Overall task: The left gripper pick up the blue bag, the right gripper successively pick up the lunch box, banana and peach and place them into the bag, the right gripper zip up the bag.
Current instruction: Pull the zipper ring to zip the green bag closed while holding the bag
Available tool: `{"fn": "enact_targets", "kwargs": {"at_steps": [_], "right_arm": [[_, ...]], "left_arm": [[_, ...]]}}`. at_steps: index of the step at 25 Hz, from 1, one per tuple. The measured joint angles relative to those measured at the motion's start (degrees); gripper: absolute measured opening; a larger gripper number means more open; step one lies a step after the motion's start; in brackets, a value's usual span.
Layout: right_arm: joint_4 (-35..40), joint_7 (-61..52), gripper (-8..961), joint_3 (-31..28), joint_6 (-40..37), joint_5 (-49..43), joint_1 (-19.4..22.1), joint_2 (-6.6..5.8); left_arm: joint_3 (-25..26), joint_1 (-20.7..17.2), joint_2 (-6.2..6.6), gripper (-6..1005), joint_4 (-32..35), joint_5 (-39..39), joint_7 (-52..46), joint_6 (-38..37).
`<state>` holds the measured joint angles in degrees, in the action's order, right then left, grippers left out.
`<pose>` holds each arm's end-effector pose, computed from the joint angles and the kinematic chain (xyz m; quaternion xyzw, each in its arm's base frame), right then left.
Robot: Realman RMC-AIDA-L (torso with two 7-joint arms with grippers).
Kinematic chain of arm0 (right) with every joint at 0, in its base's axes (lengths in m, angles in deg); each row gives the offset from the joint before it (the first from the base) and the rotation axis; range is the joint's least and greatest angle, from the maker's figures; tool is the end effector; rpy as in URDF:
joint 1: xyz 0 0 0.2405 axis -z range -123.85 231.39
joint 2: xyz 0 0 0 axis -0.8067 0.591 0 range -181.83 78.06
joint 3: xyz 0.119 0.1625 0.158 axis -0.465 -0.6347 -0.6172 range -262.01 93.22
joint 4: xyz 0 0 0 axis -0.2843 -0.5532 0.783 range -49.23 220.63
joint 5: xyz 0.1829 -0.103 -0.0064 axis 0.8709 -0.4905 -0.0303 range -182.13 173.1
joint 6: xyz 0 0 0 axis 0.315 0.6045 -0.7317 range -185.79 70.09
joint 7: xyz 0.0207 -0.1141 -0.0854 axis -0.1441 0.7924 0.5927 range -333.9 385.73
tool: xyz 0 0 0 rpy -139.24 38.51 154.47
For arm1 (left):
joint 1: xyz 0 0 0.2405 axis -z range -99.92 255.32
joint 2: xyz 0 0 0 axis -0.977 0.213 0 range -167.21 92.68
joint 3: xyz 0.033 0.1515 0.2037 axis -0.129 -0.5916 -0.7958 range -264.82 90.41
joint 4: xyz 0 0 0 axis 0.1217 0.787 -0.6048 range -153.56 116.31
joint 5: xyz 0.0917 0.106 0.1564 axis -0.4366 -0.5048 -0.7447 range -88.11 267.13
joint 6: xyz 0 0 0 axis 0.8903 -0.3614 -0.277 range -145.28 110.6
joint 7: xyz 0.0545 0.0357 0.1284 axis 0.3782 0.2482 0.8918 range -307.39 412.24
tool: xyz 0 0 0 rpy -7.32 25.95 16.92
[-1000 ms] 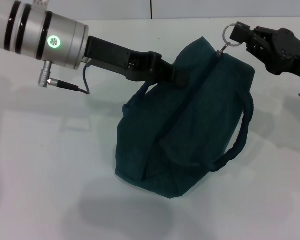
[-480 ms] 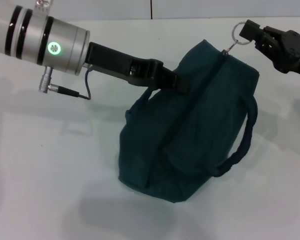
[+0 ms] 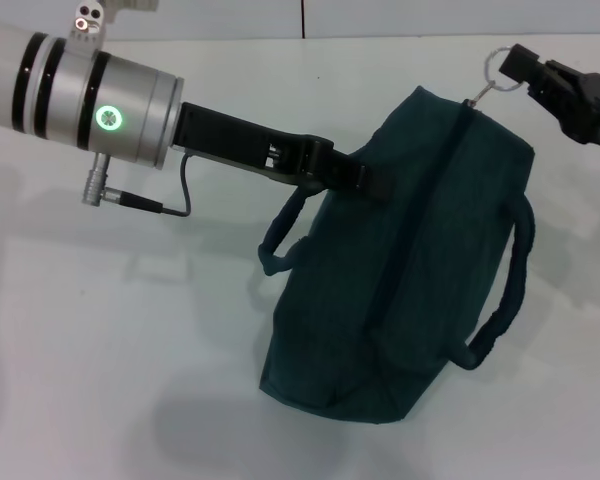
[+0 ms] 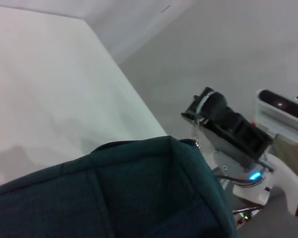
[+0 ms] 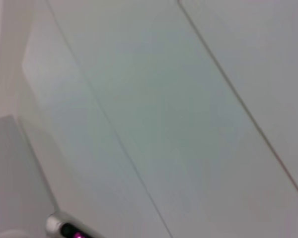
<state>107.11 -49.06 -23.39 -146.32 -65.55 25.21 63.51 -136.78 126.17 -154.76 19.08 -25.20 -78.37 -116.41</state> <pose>0.2365 0.3407 0.0192 -0.8005 0.2672 0.5076 0.1737 -0.1412 0.3634 -0.0112 0.8745 0.4350 0.1721 0.1278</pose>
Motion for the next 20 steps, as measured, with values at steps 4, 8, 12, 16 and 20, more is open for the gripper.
{"fn": "enact_targets", "kwargs": {"at_steps": [4,8,12,16,20], "right_arm": [[-0.9,-1.5,23,-0.1,-0.4,0.4,0.2,0.00],[-2.3,-10.1,23,-0.1,-0.4,0.8,0.2,-0.06],[-4.7,-18.1,23,-0.1,-0.8,1.8,0.2,-0.05],[-5.8,-23.0,23,0.2,-1.8,2.1,0.3,-0.09],[-5.8,-25.0,23,0.4,-1.6,1.7,0.5,-0.11]], "left_arm": [[0.0,-0.3,-0.37,49,0.0,0.5,0.5,-1.1],[0.0,-0.6,-1.00,47,0.0,1.5,1.1,-2.6],[0.0,-1.0,-1.43,46,0.0,3.1,2.0,-3.7],[0.0,-1.5,-1.58,45,0.1,4.5,3.0,-5.1],[0.0,-1.8,-1.67,46,0.3,6.6,4.9,-7.0]]}}
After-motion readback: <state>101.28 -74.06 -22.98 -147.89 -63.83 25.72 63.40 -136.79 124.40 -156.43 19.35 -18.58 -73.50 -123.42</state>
